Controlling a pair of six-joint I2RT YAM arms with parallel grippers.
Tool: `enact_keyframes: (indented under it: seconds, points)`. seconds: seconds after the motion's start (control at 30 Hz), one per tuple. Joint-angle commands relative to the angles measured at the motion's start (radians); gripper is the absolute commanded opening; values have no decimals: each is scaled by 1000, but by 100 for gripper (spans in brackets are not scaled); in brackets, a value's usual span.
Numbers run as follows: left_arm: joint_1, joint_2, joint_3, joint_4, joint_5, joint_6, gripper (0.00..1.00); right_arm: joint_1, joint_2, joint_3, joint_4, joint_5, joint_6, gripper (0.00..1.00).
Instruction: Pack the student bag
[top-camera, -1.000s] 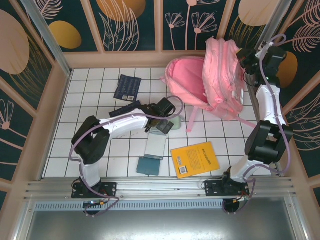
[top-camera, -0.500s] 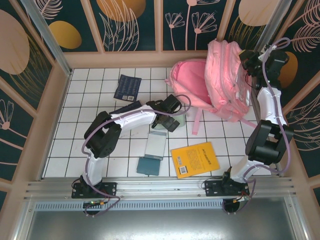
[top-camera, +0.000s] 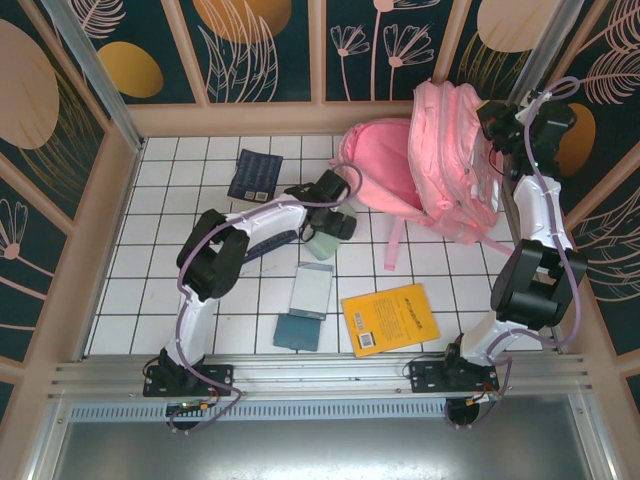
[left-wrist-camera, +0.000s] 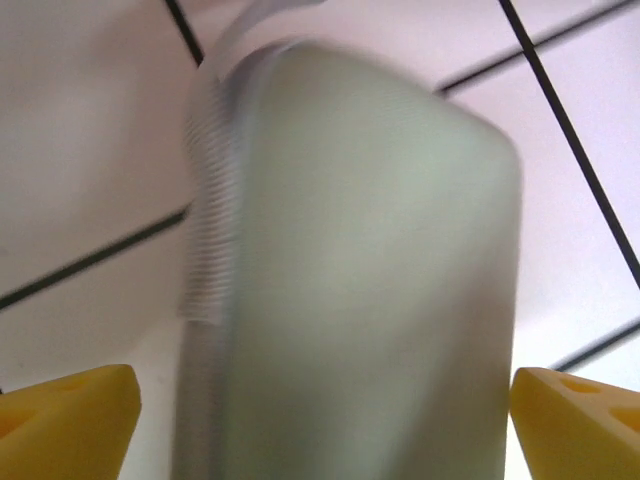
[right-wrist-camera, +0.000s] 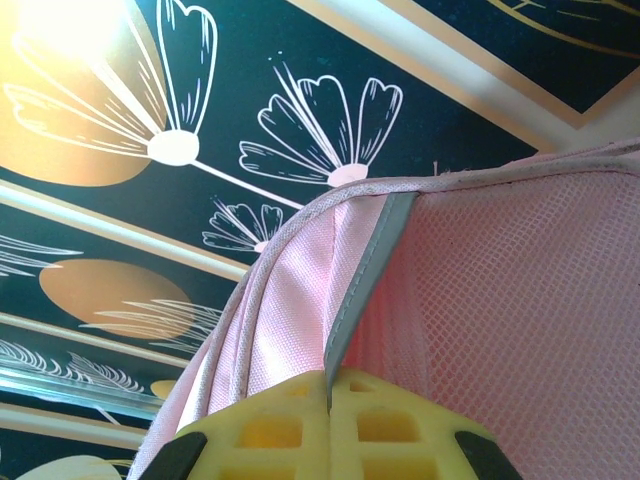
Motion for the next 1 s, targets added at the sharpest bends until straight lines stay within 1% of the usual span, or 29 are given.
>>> enact_keyframes:
  seconds: [0.0, 0.1, 0.17, 0.2, 0.33, 0.37, 0.4, 0.47, 0.57, 0.77, 0.87, 0.97]
  points:
    - [12, -25, -35, 73, 107, -121, 88, -2, -26, 2, 128, -7, 8, 0]
    - [11, -1, -33, 65, 140, -129, 80, -2, -25, 0, 128, -5, 10, 0]
    - [11, 1, -42, 67, 150, -135, 78, 0, -29, -4, 131, -7, 10, 0]
    - [11, 0, -45, 67, 148, -138, 78, 1, -29, -7, 132, -7, 10, 0]
    - [11, -33, -38, 48, 105, -141, 92, 6, -31, -12, 134, -5, 8, 0]
    - [11, -45, -31, 39, 85, -142, 97, 7, -32, -12, 134, -5, 8, 0]
    - [11, -53, -21, 26, 68, -140, 99, 9, -31, -12, 133, -5, 6, 0]
    - [11, -63, 14, -14, 48, -135, 99, 12, -32, -11, 131, -4, 3, 0]
    - [11, -66, 67, -73, 50, -126, 99, 14, -32, -11, 128, -2, 1, 0]
    - [-3, -45, 118, -166, 45, -79, 99, 18, -33, -12, 125, -1, -1, 0]
    - [-27, 0, 167, -237, -20, -77, 99, 20, -32, -14, 124, 0, -2, 0]
    - [-61, 61, 234, -321, -114, -71, 99, 21, -31, -18, 125, 0, -1, 0]
